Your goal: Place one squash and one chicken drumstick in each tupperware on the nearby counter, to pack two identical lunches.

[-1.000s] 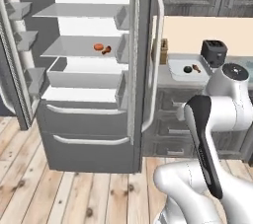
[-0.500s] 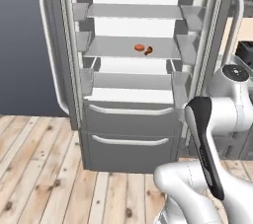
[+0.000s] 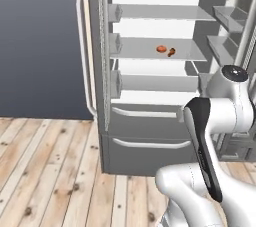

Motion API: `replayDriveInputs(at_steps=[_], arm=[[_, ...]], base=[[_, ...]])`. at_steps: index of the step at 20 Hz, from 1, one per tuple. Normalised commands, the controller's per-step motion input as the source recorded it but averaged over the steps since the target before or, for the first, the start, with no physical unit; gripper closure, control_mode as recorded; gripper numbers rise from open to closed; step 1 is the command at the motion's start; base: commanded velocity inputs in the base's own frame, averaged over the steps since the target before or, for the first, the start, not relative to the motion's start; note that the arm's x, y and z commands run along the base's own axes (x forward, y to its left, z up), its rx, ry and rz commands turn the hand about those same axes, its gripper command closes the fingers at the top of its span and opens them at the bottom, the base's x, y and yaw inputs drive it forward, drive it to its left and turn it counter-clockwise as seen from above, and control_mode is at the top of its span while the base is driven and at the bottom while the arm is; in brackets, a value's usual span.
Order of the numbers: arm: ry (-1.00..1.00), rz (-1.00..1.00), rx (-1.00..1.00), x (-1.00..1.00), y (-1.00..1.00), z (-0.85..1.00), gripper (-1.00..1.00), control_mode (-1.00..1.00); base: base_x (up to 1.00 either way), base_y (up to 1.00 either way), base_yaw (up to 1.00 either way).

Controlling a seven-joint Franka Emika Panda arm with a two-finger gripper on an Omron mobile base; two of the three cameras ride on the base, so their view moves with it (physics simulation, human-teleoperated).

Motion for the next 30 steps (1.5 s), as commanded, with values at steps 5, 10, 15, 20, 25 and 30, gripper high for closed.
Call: replayDriveInputs(at_steps=[5,10,15,20,25,30], arm=[[0.00,0.00,0.00,0.00,0.00,0.00,-1.00,1.00],[0.00,0.00,0.00,0.00,0.00,0.00,-1.00,1.00],[0.00,0.00,0.00,0.00,0.00,0.00,-1.00,1.00],[0.00,0.00,0.00,0.00,0.00,0.00,-1.00,1.00],[0.00,0.00,0.00,0.00,0.00,0.00,-1.00,1.00],[0.00,0.00,0.00,0.00,0.00,0.00,-1.00,1.00]], base=[[0.01,-0.01,-0.16],[0.03,0.00,-0.23],[0.38,0.04,-0.20],[0.82,0.06,-0.11],[0.88,0.14,-0.08],[0.74,0.33,-0.08]])
